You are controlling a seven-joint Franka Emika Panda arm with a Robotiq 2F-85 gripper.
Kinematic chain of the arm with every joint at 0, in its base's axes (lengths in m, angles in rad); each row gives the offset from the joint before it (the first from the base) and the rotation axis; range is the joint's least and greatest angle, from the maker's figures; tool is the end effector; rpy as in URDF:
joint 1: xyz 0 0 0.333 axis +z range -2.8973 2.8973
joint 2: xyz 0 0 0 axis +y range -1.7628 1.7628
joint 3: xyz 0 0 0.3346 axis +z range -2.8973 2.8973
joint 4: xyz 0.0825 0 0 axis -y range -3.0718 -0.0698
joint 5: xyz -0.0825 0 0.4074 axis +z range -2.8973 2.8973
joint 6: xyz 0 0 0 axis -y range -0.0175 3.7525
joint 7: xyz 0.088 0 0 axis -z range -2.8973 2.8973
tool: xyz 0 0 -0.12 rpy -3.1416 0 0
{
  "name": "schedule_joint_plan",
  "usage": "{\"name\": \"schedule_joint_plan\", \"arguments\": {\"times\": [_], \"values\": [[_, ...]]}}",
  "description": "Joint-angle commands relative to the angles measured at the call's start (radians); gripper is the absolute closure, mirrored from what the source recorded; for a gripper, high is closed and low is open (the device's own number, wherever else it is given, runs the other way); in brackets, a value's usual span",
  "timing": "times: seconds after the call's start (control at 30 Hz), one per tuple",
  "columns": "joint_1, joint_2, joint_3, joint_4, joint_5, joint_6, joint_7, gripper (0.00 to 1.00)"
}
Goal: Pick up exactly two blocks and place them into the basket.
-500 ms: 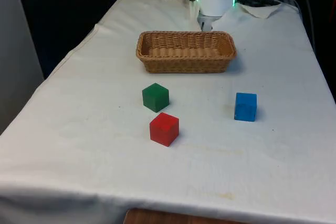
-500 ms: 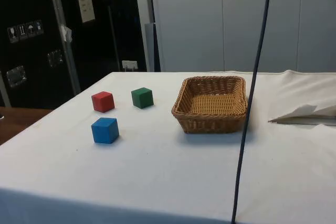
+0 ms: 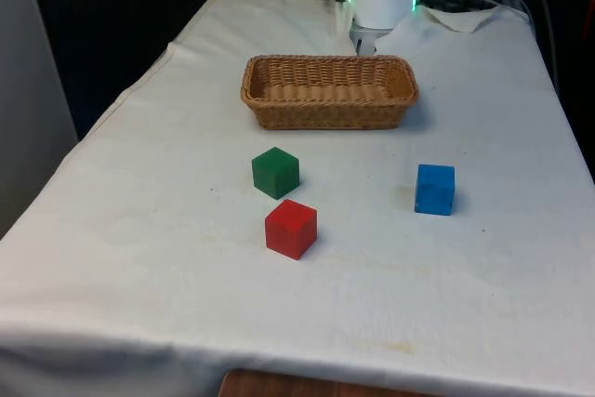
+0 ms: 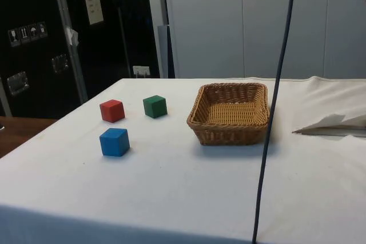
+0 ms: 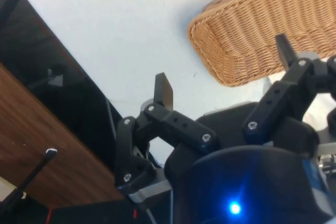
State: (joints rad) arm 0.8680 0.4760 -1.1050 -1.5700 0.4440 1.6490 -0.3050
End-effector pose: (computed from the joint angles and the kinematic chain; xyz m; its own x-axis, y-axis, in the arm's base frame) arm 0.6534 -0.0064 0.4729 0.9927 0.0238 -0.1185 0.0180 -0.9986 -0.0500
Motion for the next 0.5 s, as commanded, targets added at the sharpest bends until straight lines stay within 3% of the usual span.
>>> {"name": "schedule_joint_plan", "arguments": {"times": [0.0, 0.03, 0.47], "values": [[-0.003, 0.009, 0.003, -0.012, 0.005, 0.022, -0.005, 0.0], [-0.001, 0.003, 0.001, -0.003, 0.0, 0.003, -0.001, 0.0], [-0.017, 0.041, 0.015, -0.085, 0.023, 0.136, 0.011, 0.0]]}}
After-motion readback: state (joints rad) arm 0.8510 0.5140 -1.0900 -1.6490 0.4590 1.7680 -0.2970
